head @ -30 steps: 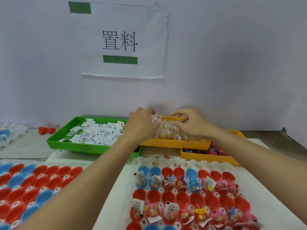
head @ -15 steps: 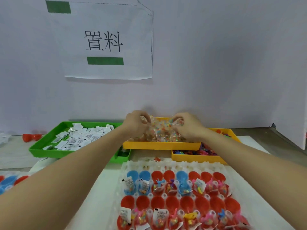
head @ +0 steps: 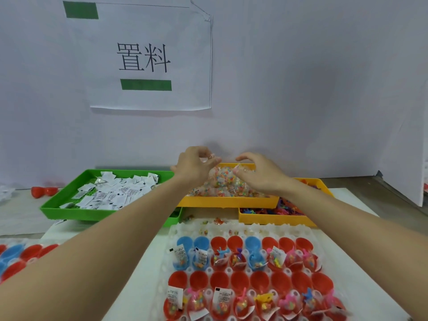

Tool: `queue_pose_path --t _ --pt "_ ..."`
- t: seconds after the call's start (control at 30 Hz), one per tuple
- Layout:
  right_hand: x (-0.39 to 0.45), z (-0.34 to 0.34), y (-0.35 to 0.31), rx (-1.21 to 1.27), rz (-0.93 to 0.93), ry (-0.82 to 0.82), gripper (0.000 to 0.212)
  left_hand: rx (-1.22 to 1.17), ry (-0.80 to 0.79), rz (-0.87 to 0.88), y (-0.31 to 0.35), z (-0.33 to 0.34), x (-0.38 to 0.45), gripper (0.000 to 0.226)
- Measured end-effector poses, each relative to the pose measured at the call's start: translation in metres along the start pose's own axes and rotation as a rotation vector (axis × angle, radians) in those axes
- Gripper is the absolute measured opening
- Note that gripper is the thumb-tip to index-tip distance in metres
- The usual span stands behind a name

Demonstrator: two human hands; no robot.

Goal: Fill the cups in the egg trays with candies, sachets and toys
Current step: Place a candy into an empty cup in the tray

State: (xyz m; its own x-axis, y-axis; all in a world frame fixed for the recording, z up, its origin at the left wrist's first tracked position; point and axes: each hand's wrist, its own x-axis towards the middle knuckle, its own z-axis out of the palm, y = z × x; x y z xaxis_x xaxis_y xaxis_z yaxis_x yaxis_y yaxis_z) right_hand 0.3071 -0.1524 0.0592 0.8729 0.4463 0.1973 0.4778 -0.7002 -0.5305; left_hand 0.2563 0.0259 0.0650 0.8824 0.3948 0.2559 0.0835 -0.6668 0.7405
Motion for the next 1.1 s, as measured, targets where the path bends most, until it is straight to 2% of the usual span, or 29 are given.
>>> queue_pose_path --t 0.1,0.2,0.33,0.53,0.77,0.97,1.1 --pt "-0.006 0.000 -0.004 0.035 -0.037 0.058 0.037 0.026 0.110 0.014 0.004 0.001 -0.004 0.019" --pt "-0.014 -0.001 -0.006 0.097 -0.060 0.126 0.031 -0.134 0.109 0.046 0.009 -0.005 -0.006 0.029" --pt "-0.031 -0.008 -0.005 0.239 -0.071 0.207 0.022 -0.226 0.114 0.011 0.016 -0.015 -0.014 0.030" --pt "-0.081 -0.030 0.006 0.326 -0.074 0.246 0.012 -0.405 0.012 0.009 0.016 -0.037 -0.067 0.012" --pt "-0.153 -0.034 0.027 0.491 0.004 0.328 0.018 -0.447 -0.211 0.214 0.025 -0.043 -0.162 0.010" --pt "-0.184 -0.036 0.012 0.514 -0.094 0.263 0.020 -0.472 -0.359 0.239 0.027 -0.024 -0.210 0.026" --pt "-0.202 -0.036 -0.009 0.537 -0.196 0.129 0.013 -0.499 -0.356 0.215 0.020 -0.020 -0.219 0.023"
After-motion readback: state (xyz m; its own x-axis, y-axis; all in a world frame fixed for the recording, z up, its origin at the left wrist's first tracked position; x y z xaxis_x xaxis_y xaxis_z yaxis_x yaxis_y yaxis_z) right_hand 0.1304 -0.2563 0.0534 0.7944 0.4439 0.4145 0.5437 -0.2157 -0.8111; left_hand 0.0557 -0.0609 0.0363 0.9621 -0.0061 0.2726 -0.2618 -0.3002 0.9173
